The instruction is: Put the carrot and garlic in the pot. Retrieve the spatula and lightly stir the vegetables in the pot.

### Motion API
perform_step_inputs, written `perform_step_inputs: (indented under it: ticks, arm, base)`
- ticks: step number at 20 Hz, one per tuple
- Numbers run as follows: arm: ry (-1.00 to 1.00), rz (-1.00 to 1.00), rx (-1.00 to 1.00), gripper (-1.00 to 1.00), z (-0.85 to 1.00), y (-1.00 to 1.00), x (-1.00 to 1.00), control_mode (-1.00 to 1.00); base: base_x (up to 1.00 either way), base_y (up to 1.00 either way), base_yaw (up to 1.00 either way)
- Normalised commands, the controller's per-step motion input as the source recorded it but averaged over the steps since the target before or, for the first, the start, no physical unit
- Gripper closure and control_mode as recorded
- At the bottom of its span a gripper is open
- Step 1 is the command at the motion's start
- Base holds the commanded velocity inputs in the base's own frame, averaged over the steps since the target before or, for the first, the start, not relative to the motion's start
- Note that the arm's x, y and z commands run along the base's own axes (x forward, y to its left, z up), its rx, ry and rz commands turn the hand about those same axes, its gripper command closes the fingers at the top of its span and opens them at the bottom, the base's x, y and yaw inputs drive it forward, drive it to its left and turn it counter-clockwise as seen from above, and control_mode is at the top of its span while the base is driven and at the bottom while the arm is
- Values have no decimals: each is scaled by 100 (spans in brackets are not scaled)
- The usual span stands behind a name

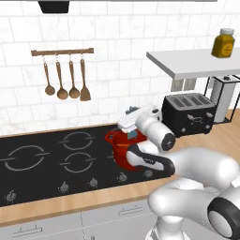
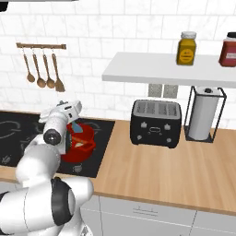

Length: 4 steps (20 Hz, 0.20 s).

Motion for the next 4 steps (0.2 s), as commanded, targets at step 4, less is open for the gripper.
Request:
perform_step_inputs:
  ticks: [4]
  arm:
    - [-8,0,0,100,-22,0,-5,-100]
  base:
    - [0,0,0]
